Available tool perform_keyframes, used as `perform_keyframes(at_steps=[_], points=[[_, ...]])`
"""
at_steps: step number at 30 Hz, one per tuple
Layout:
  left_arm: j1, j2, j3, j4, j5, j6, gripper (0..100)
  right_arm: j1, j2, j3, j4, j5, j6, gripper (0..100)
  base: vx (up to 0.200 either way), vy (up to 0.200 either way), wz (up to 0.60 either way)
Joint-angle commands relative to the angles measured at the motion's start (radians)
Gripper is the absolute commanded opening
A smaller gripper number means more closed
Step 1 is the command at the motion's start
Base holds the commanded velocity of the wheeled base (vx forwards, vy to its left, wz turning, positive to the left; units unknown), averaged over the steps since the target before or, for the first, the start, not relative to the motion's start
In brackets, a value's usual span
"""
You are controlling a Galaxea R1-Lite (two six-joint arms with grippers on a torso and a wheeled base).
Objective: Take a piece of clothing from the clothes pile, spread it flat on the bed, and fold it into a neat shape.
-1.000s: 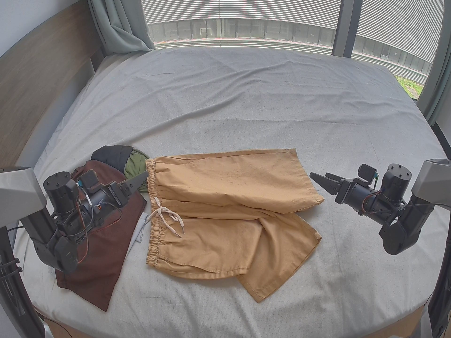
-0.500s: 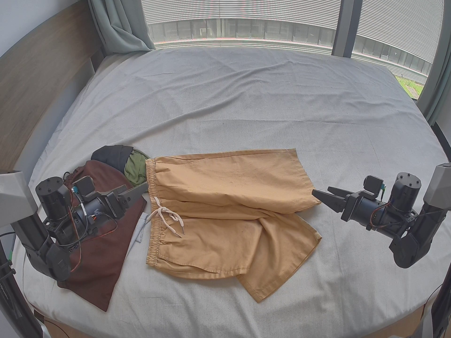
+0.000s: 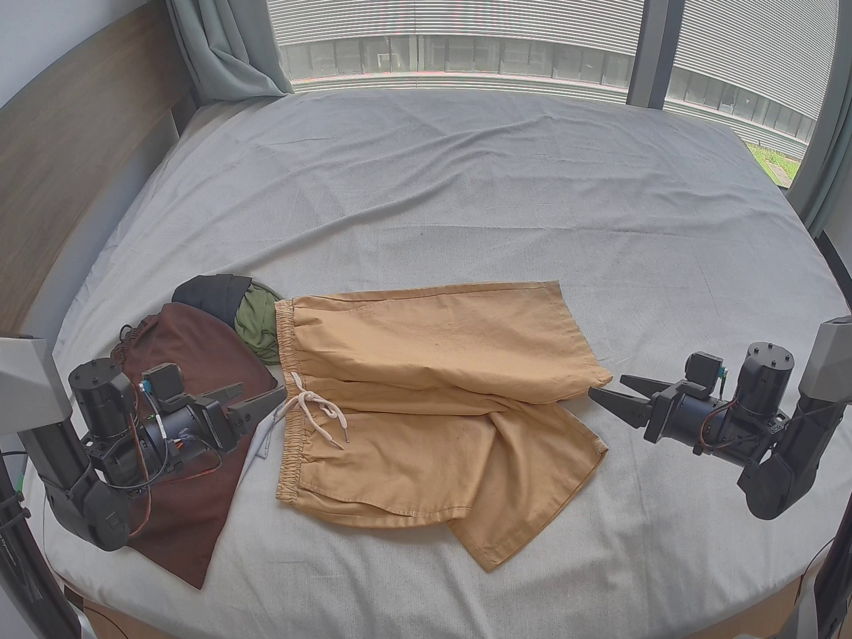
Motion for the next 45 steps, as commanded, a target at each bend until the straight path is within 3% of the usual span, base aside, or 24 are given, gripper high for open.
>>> perform_keyframes(at_steps=[1, 4, 11, 43, 44, 45], points=[[-0.001, 0.017, 0.025, 0.0, -0.004, 0.001, 100, -0.006, 0.042, 0.017, 0.0, 0.001, -0.014, 100, 0.0, 0.0, 0.0], [-0.006, 0.043, 0.028, 0.0, -0.009, 0.016, 100, -0.026, 0.077, 0.015, -0.002, 0.001, -0.057, 100, 0.0, 0.0, 0.0], [-0.004, 0.103, 0.028, 0.0, -0.009, 0.086, 100, -0.036, 0.124, 0.023, -0.002, 0.002, -0.068, 100, 0.0, 0.0, 0.0], [-0.003, 0.101, 0.036, 0.0, -0.019, 0.086, 100, -0.021, 0.322, -0.017, -0.002, -0.004, -0.063, 100, 0.0, 0.0, 0.0], [-0.003, 0.101, 0.036, 0.0, -0.019, 0.086, 100, -0.021, 0.324, -0.02, -0.002, -0.006, -0.061, 0, 0.0, 0.0, 0.0], [-0.003, 0.101, 0.036, 0.0, -0.019, 0.086, 100, -0.021, 0.324, -0.02, -0.002, -0.006, -0.061, 0, 0.0, 0.0, 0.0]])
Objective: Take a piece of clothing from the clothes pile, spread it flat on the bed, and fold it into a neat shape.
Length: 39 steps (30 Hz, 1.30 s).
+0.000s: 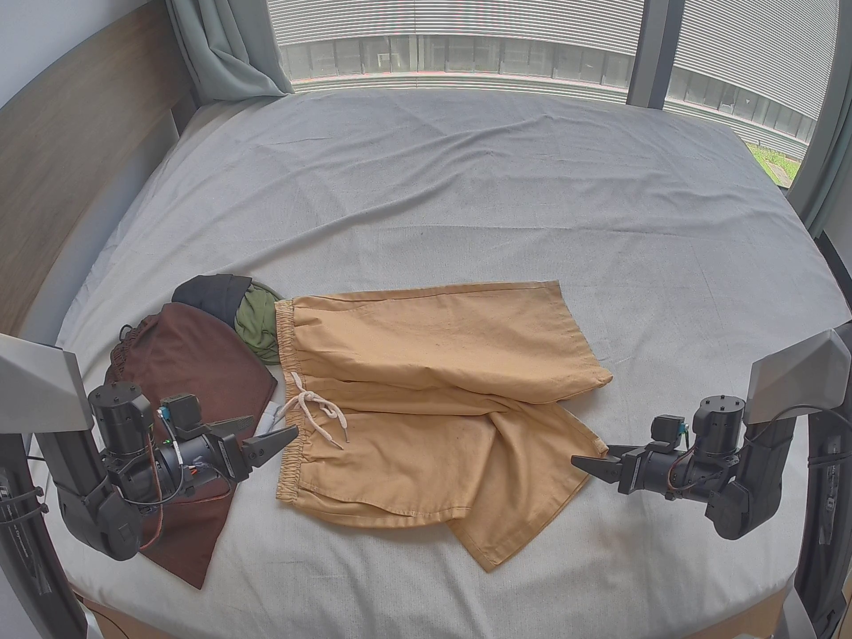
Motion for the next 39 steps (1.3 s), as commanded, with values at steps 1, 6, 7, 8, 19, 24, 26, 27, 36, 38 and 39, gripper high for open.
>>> perform_keyframes(at_steps=[1, 6, 7, 8, 19, 24, 26, 27, 36, 38, 39], points=[[-0.001, 0.001, 0.001, 0.0, 0.0, -0.001, 100, 0.002, 0.017, -0.011, 0.0, -0.001, 0.001, 0, 0.0, 0.0, 0.0], [-0.001, 0.001, 0.001, 0.0, 0.0, -0.001, 100, 0.002, 0.031, -0.023, 0.0, -0.01, 0.001, 0, 0.0, 0.0, 0.0], [-0.001, 0.001, 0.001, 0.0, 0.0, -0.001, 100, 0.002, 0.033, -0.025, 0.0, -0.011, 0.001, 0, 0.0, 0.0, 0.0], [-0.001, 0.001, 0.001, 0.0, 0.0, -0.001, 100, -0.003, 0.033, -0.029, 0.0, -0.018, 0.001, 0, 0.0, 0.0, 0.0], [-0.004, 0.002, 0.001, 0.0, 0.0, -0.001, 100, -0.047, 0.033, -0.123, 0.0, -0.08, 0.02, 0, 0.0, 0.0, 0.0], [-0.002, 0.002, 0.001, 0.0, 0.0, -0.002, 100, -0.058, 0.034, -0.157, 0.0, -0.082, 0.026, 0, 0.0, 0.0, 0.0], [-0.002, 0.002, 0.001, 0.0, -0.002, -0.002, 100, -0.069, 0.036, -0.186, 0.0, -0.084, 0.041, 0, 0.0, 0.0, 0.0], [-0.001, 0.002, 0.001, 0.0, -0.002, -0.002, 100, -0.072, 0.04, -0.194, 0.0, -0.09, 0.046, 0, 0.0, 0.0, 0.0], [0.002, -0.001, 0.003, 0.0, -0.014, -0.004, 100, -0.072, 0.1, -0.278, 0.0, -0.116, 0.055, 0, 0.0, 0.0, 0.0], [0.002, -0.001, 0.003, 0.0, -0.014, -0.004, 100, -0.069, 0.102, -0.296, 0.0, -0.116, 0.057, 0, 0.0, 0.0, 0.0], [0.002, -0.001, 0.003, 0.0, -0.014, -0.004, 100, -0.069, 0.102, -0.307, 0.0, -0.117, 0.06, 0, 0.0, 0.0, 0.0]])
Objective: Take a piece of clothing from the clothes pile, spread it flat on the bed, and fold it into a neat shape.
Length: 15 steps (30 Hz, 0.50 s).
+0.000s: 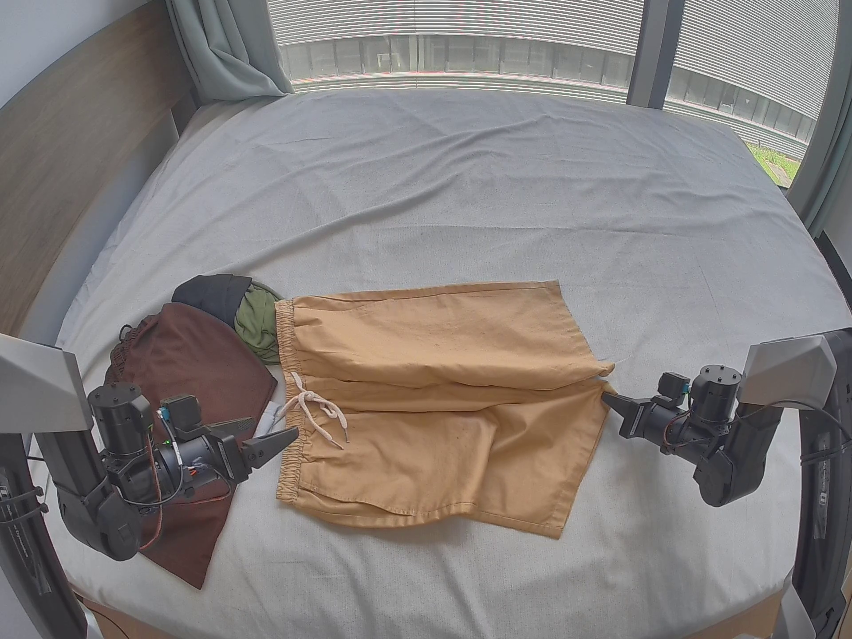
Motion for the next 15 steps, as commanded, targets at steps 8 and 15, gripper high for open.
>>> perform_keyframes(at_steps=[8, 15], points=[[-0.001, -0.001, 0.0, -0.001, 0.0, -0.002, 100, 0.016, 0.055, -0.098, -0.001, -0.059, 0.037, 0, 0.0, 0.0, 0.0], [-0.001, -0.001, 0.0, -0.001, -0.002, -0.002, 100, 0.014, 0.059, -0.1, -0.003, -0.059, 0.037, 0, 0.0, 0.0, 0.0]])
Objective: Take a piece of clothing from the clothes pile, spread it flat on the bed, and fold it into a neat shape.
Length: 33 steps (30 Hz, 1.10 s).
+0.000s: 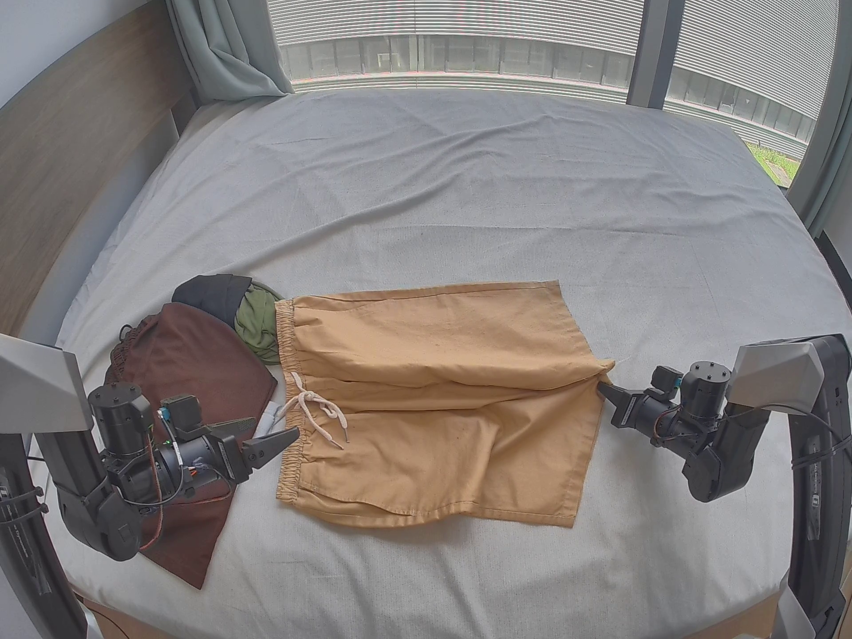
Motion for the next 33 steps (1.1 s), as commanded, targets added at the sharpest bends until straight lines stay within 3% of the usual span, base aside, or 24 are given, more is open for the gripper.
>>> perform_keyframes(at_steps=[1, 3, 4, 9, 15, 20, 33], points=[[0.0, 0.0, 0.0, 0.0, 0.0, 0.0, 100, 0.0, 0.006, 0.001, -0.001, 0.001, 0.0, 0, 0.0, 0.0, 0.0], [0.0, 0.0, 0.0, 0.0, 0.0, 0.0, 100, 0.0, 0.005, 0.003, -0.001, 0.002, 0.0, 0, 0.0, 0.0, 0.0], [0.0, 0.0, 0.0, 0.0, 0.0, 0.0, 100, 0.0, 0.005, 0.003, -0.001, 0.002, 0.0, 100, 0.0, 0.0, 0.0], [0.0, 0.001, 0.0, 0.0, 0.0, 0.0, 100, 0.003, -0.07, 0.072, 0.001, 0.011, -0.008, 100, 0.0, 0.0, 0.0], [-0.001, 0.001, 0.0, 0.0, 0.0, 0.0, 100, 0.005, -0.192, 0.216, 0.001, 0.122, -0.004, 100, 0.0, 0.0, 0.0], [-0.001, 0.001, 0.0, 0.0, 0.0, 0.0, 100, 0.016, -0.247, 0.329, 0.002, 0.172, -0.015, 100, 0.0, 0.0, 0.0], [-0.003, 0.003, 0.002, 0.0, 0.0, 0.0, 100, 0.132, -0.228, 0.526, 0.002, 0.188, -0.072, 100, 0.0, 0.0, 0.0]])
